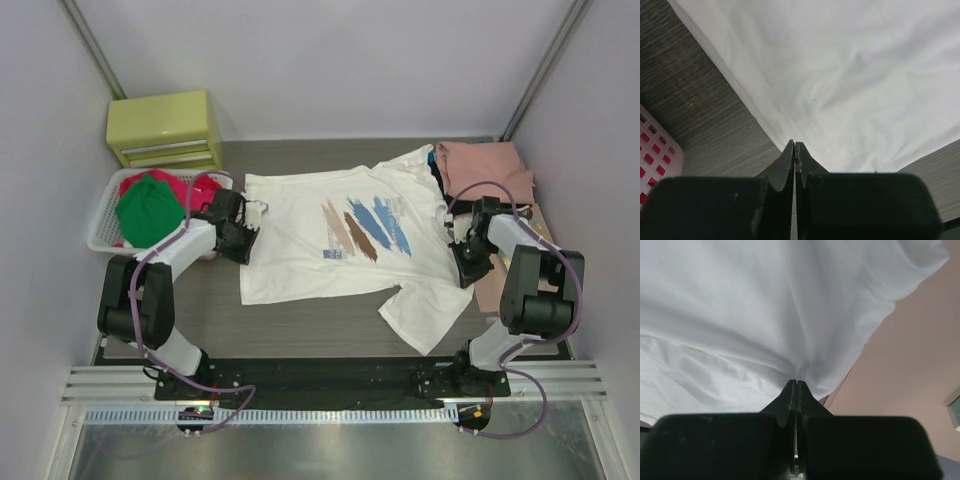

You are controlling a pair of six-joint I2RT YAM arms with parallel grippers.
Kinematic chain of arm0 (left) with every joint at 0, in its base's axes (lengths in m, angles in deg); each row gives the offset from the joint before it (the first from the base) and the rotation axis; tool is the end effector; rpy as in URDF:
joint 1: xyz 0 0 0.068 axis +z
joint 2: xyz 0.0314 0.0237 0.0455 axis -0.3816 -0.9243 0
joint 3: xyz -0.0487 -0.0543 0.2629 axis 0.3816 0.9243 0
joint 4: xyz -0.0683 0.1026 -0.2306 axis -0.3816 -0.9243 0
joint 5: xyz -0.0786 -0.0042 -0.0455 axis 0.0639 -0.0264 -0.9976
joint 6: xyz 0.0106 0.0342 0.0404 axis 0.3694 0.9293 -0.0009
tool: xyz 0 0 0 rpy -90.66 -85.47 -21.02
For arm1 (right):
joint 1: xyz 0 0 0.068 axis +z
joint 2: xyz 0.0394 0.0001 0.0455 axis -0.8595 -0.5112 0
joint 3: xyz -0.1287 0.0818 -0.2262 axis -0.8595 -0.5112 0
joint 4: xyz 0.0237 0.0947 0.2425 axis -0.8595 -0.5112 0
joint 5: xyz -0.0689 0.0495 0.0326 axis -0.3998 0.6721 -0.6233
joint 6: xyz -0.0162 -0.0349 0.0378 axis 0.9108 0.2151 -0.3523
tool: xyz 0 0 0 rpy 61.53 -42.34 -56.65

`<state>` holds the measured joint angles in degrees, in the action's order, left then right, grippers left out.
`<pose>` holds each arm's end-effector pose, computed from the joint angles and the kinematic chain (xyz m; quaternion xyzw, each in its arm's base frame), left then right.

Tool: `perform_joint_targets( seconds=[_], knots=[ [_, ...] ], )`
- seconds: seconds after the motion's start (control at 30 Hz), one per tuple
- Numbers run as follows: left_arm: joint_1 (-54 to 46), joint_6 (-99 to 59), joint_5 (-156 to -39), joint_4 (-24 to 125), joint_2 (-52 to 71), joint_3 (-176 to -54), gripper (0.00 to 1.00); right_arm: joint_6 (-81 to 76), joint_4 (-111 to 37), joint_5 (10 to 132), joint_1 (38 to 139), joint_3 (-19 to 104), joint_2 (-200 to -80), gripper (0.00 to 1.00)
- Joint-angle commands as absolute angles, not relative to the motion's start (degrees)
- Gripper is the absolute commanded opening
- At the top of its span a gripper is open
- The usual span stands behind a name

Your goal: Fold and stack the t-shirts

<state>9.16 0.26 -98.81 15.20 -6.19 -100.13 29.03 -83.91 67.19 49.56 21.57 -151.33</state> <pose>0.2946 -0.0756 0.1908 0.2029 0.9552 -0.0895 0.1962 0.2675 -0.0432 0.1664 -0.1323 0.9897 0.0204 0.0509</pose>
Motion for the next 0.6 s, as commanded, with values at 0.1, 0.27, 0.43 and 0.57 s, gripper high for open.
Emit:
perform_joint_targets(
  seconds=[0.1,0.27,0.43,0.57],
  knots=[
    [8.81,1.26,-99.26,17.59,-4.14,-98.6,0.0,30.03,-85.69,69.28,49.59,24.11,-149.86,0.01],
    [8.9,1.96,-99.61,20.66,-0.36,-95.44,0.0,31.08,-86.04,74.37,49.68,25.42,-142.49,0.41],
    [8.9,2.58,-99.35,20.75,0.08,-94.82,0.0,29.42,-88.06,77.19,49.68,31.66,-134.14,0.53],
    [8.9,1.79,-98.56,22.24,-0.09,-95.43,0.0,27.04,-90.61,78.25,49.59,36.23,-123.61,0.39]
  ],
)
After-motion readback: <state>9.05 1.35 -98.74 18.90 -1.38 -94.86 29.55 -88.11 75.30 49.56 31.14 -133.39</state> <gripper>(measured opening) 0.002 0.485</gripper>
